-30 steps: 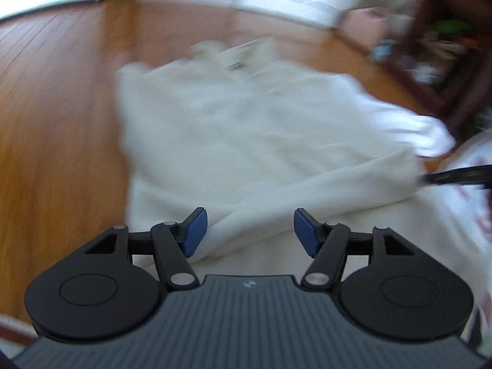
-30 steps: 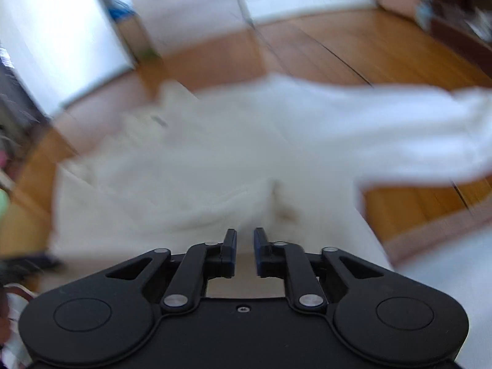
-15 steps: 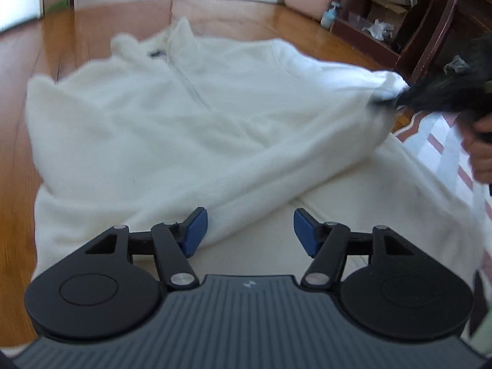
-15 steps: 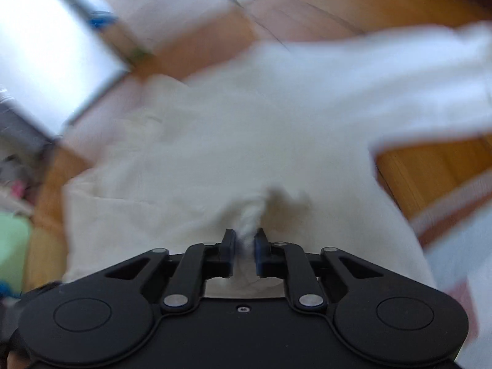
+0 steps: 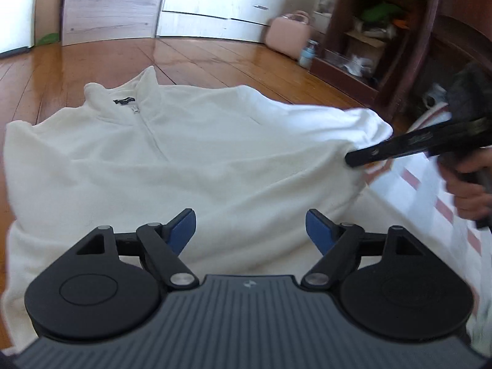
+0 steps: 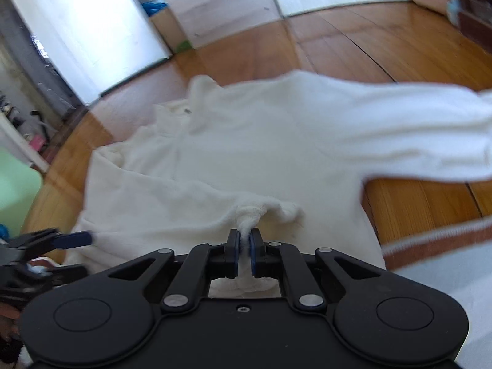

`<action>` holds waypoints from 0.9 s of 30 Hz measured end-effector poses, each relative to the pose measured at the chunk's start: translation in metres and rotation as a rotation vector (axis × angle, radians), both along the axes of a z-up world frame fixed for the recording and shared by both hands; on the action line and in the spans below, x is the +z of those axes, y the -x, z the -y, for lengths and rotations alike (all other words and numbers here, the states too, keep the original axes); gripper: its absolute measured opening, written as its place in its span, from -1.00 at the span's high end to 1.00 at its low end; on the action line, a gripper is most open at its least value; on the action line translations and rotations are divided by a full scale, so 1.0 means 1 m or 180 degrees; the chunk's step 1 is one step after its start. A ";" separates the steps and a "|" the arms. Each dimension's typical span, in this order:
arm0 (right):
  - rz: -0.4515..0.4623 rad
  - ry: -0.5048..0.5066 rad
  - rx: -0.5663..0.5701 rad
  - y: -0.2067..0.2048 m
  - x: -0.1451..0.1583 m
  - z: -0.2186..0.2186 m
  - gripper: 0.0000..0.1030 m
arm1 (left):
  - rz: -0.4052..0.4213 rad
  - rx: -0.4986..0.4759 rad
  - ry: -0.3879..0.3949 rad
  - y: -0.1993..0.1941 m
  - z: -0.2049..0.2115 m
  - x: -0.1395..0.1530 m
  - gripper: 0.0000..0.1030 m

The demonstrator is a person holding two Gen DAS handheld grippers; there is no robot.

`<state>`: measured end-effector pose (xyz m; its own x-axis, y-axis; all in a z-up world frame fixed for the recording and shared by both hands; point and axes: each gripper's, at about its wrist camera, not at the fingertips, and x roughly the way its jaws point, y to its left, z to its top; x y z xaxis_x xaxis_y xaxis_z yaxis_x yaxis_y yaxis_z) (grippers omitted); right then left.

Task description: Fold clothes

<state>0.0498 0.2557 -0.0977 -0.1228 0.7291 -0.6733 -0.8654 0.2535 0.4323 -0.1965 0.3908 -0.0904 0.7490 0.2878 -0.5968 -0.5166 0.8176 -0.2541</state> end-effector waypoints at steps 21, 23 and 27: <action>0.0899 -0.0601 0.0790 0.035 0.098 -0.067 0.44 | 0.0079 0.2437 -0.0706 0.127 -0.087 0.070 0.85; 0.1669 -0.0120 0.0924 0.044 0.066 -0.083 0.44 | 0.0103 0.3046 -0.0865 0.189 -0.095 0.070 0.85; 0.1671 0.0580 0.0748 0.014 0.004 -0.100 0.46 | 0.0275 0.3825 -0.1014 0.286 -0.097 0.053 0.84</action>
